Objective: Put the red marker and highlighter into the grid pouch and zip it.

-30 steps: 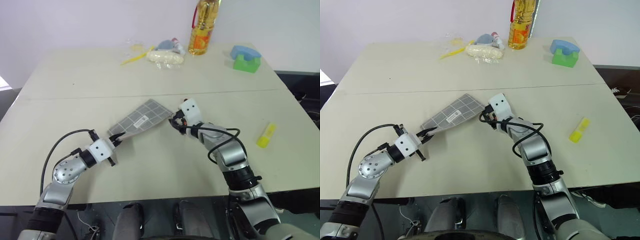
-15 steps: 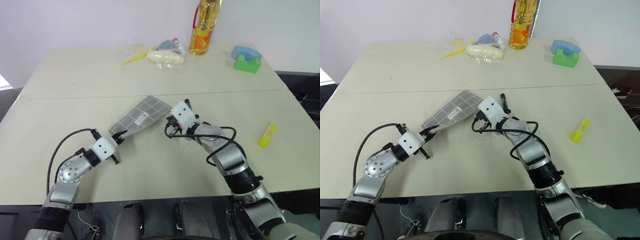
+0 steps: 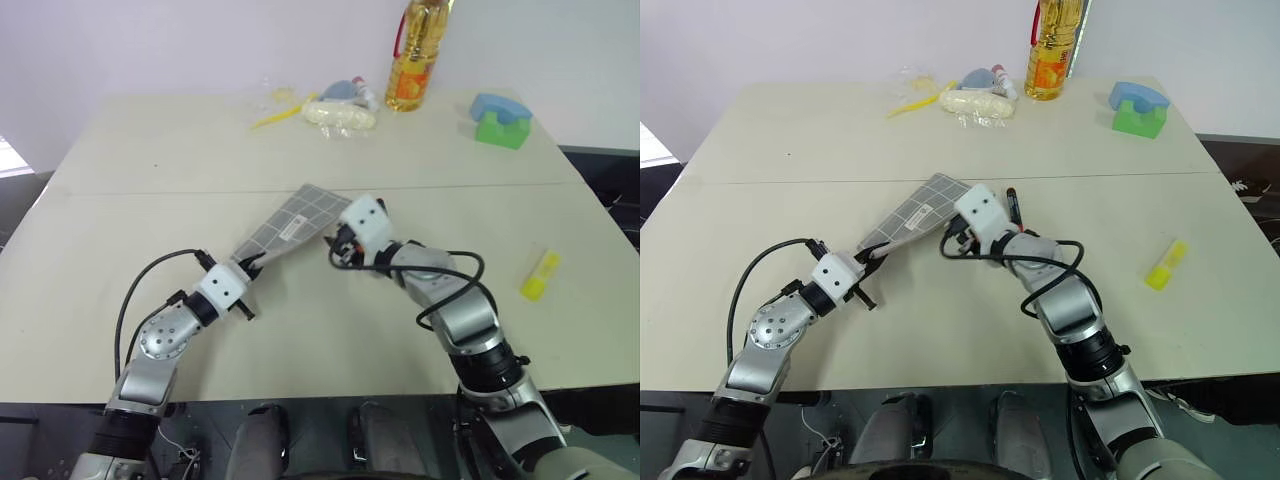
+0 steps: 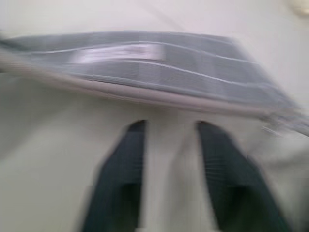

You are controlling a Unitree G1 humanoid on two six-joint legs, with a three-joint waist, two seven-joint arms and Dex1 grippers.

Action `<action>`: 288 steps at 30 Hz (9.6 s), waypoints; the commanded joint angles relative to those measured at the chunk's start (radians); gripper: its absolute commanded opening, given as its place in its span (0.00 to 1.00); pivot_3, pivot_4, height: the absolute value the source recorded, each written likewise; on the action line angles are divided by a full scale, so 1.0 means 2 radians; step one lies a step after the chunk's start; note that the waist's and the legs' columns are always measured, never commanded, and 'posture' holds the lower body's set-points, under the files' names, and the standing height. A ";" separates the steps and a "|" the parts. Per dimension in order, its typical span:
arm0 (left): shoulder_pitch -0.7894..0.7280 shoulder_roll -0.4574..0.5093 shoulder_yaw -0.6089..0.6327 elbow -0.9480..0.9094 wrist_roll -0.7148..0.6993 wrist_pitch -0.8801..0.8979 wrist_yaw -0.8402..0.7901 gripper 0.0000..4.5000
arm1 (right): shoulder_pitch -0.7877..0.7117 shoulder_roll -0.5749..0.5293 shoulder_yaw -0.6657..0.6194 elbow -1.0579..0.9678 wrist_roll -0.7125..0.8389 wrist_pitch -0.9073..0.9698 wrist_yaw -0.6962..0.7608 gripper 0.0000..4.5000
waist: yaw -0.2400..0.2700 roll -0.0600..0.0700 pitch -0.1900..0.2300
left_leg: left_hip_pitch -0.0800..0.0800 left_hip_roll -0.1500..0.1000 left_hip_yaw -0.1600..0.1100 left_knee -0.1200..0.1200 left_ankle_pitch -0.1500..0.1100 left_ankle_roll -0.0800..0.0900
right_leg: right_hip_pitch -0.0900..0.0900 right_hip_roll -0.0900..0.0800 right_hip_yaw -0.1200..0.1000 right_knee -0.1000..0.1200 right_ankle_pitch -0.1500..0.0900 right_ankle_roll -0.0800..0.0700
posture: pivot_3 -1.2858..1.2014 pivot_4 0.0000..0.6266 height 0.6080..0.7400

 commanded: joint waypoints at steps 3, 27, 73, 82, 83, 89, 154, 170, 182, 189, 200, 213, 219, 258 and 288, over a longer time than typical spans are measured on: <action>0.004 0.004 0.010 -0.029 -0.021 0.006 -0.007 0.00 | -0.002 0.021 -0.037 0.019 0.008 -0.011 -0.028 0.74 | -0.002 0.000 0.000 | 0.000 0.000 0.000 0.000 0.000 0.000 | 0.000 0.000 0.000 0.000 0.000 0.000 | 0.52 0.24 1.00; -0.012 0.001 -0.002 -0.018 0.004 0.021 0.004 0.00 | -0.001 -0.007 0.038 0.004 -0.008 -0.067 0.013 0.01 | -0.001 0.000 0.000 | 0.000 0.000 0.000 0.000 0.000 0.000 | 0.000 0.001 0.000 0.000 0.000 0.000 | 0.52 0.24 1.00; -0.095 -0.043 -0.017 0.070 0.055 0.006 0.077 0.00 | -0.003 -0.084 0.011 -0.140 0.033 -0.037 0.191 0.73 | 0.000 -0.002 0.001 | 0.000 0.000 -0.001 0.001 0.000 0.000 | 0.000 0.001 0.000 0.000 0.000 0.000 | 0.52 0.24 1.00; -0.097 0.001 0.005 0.094 0.044 -0.027 0.068 0.00 | -0.023 -0.021 -0.112 -0.006 0.009 0.100 0.013 0.73 | 0.001 -0.002 0.002 | 0.000 0.000 0.000 0.001 0.000 0.000 | 0.000 0.000 0.000 0.000 0.000 0.000 | 0.52 0.24 1.00; -0.096 0.000 0.005 0.094 0.045 -0.028 0.068 0.00 | -0.027 -0.015 -0.116 0.014 0.007 0.097 0.001 0.73 | 0.000 -0.002 0.002 | 0.000 0.000 0.000 0.000 0.000 0.000 | 0.000 0.000 0.000 0.000 0.000 0.000 | 0.52 0.24 1.00; -0.090 -0.006 0.004 0.090 0.047 -0.030 0.071 0.00 | -0.040 0.020 -0.145 0.091 0.024 0.098 -0.045 0.73 | 0.000 -0.002 0.002 | 0.000 0.000 0.000 0.000 0.000 0.000 | 0.000 0.000 0.000 0.000 0.000 0.000 | 0.52 0.24 1.00; -0.066 -0.014 -0.006 0.062 -0.046 -0.036 -0.068 0.00 | 0.012 -0.230 0.008 -0.082 -0.065 -0.102 0.135 0.07 | 0.001 -0.003 0.003 | 0.000 -0.001 0.000 0.001 0.000 0.000 | 0.000 0.000 0.000 0.000 -0.001 0.002 | 0.52 0.24 1.00; -0.063 -0.010 -0.006 0.047 -0.077 -0.007 -0.102 0.00 | 0.024 -0.269 0.019 -0.066 -0.110 -0.178 0.159 0.07 | 0.001 -0.003 0.003 | 0.000 -0.001 0.000 0.001 0.000 0.000 | 0.001 0.000 0.000 0.000 -0.001 0.002 | 0.52 0.24 1.00; -0.104 0.008 -0.045 0.038 -0.094 0.000 -0.207 0.00 | -0.007 -0.255 0.099 -0.062 -0.188 -0.319 0.199 0.07 | 0.001 -0.003 0.003 | 0.000 -0.001 0.000 0.001 0.000 0.000 | 0.001 0.000 0.000 0.000 -0.001 0.002 | 0.52 0.24 1.00; -0.127 0.009 -0.038 0.066 -0.093 -0.003 -0.216 0.00 | 0.006 -0.246 0.086 -0.072 -0.193 -0.325 0.226 0.30 | 0.001 -0.003 0.003 | 0.000 -0.001 0.000 0.002 0.000 0.000 | 0.001 0.000 0.000 0.000 -0.001 0.002 | 0.52 0.24 1.00; -0.131 -0.011 -0.043 0.124 -0.028 -0.038 -0.135 0.00 | 0.070 -0.197 -0.096 -0.209 0.004 -0.094 0.264 0.83 | 0.003 -0.003 0.003 | 0.001 -0.001 -0.001 0.002 0.000 0.000 | 0.002 0.001 0.000 0.001 -0.001 0.001 | 0.52 0.24 1.00; -0.155 -0.090 -0.072 0.150 0.040 -0.012 -0.023 0.00 | 0.107 -0.093 -0.379 -0.143 -0.041 0.251 -0.024 0.99 | 0.012 -0.002 0.002 | 0.001 -0.002 -0.001 0.002 0.000 0.000 | 0.002 0.000 0.000 0.001 0.000 0.002 | 0.52 0.24 1.00; -0.161 -0.101 -0.081 0.153 0.034 -0.017 -0.032 0.00 | 0.084 -0.040 -0.430 -0.112 -0.053 0.273 -0.101 0.99 | 0.011 -0.002 0.002 | 0.001 -0.002 -0.001 0.002 0.000 0.000 | 0.002 0.001 0.000 0.001 0.000 0.002 | 0.52 0.24 1.00; -0.168 -0.074 -0.048 0.137 -0.030 0.007 -0.067 0.00 | 0.182 -0.270 -0.105 -0.166 -0.040 -0.101 0.075 0.19 | 0.002 -0.003 0.003 | 0.001 -0.002 -0.002 0.002 0.000 0.000 | 0.002 0.002 0.000 0.000 -0.001 0.003 | 0.52 0.24 1.00; -0.158 -0.060 -0.068 0.099 -0.063 0.010 -0.177 0.00 | 0.097 -0.345 0.022 -0.150 -0.165 -0.251 0.193 0.19 | 0.001 -0.003 0.003 | 0.001 -0.002 -0.002 0.002 0.000 0.000 | 0.002 0.002 0.000 0.000 -0.001 0.003 | 0.52 0.24 1.00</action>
